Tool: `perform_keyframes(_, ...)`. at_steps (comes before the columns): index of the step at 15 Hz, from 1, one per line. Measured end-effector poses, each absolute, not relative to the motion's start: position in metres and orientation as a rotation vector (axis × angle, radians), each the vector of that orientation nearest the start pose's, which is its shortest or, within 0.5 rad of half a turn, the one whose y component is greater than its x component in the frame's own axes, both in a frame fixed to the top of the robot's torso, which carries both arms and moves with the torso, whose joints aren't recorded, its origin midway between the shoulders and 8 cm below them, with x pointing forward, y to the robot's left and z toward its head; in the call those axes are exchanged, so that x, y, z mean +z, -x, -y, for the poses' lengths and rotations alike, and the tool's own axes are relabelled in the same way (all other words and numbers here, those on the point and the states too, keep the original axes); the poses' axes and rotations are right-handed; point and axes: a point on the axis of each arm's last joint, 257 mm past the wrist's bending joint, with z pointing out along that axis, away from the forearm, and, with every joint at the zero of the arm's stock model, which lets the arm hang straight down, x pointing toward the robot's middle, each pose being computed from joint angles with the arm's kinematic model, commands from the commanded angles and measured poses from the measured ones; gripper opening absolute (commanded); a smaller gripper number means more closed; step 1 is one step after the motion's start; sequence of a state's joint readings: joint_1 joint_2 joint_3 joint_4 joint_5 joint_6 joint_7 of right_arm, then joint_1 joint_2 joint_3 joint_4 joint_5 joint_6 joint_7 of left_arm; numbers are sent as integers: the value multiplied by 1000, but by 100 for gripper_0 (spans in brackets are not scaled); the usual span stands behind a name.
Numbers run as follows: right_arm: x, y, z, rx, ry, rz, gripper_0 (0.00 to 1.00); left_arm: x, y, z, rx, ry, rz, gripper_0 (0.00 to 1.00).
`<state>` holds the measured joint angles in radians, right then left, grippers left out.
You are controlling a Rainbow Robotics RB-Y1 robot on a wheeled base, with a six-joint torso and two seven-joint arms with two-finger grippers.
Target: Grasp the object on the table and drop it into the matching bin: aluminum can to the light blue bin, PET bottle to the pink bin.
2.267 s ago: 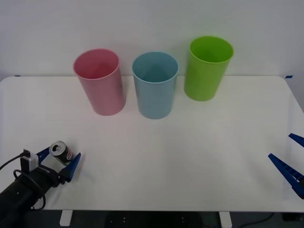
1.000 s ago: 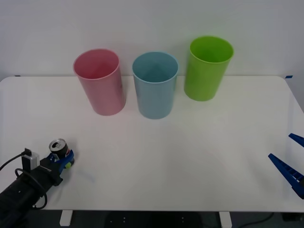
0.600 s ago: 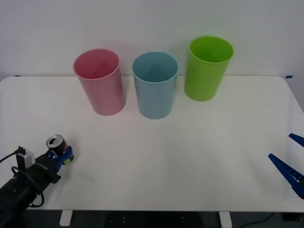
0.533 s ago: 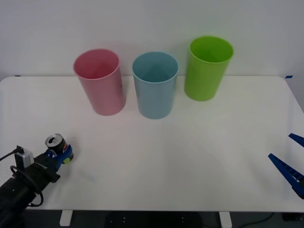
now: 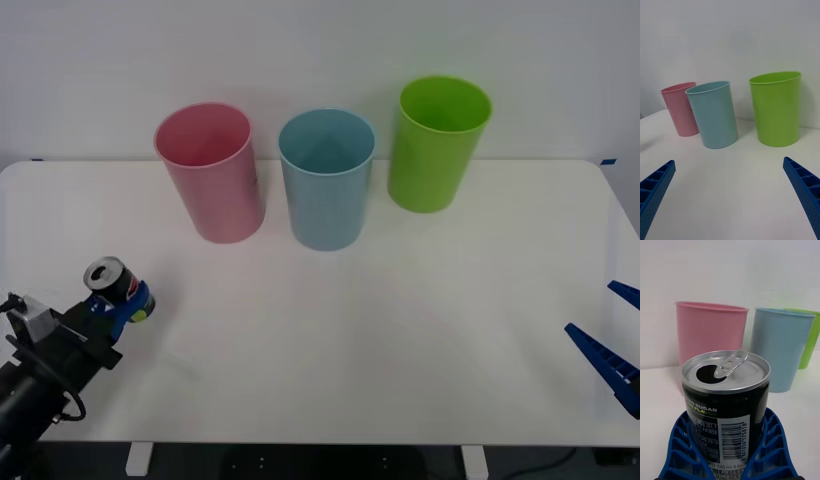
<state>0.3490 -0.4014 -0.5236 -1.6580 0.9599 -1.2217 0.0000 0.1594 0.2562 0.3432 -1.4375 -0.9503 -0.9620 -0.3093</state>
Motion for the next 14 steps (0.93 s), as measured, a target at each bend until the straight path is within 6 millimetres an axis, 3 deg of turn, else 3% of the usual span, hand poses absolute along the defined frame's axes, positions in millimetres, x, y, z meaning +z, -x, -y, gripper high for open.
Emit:
perform_keyframes(9, -169, -342, 330, 567, 465, -1441, 100, -144, -426, -254, -449, -307, -1269, 0)
perform_keyframes(14, -169, -342, 330, 567, 465, -1441, 100, -108, -439, -231, -457, -237, -1254, 0)
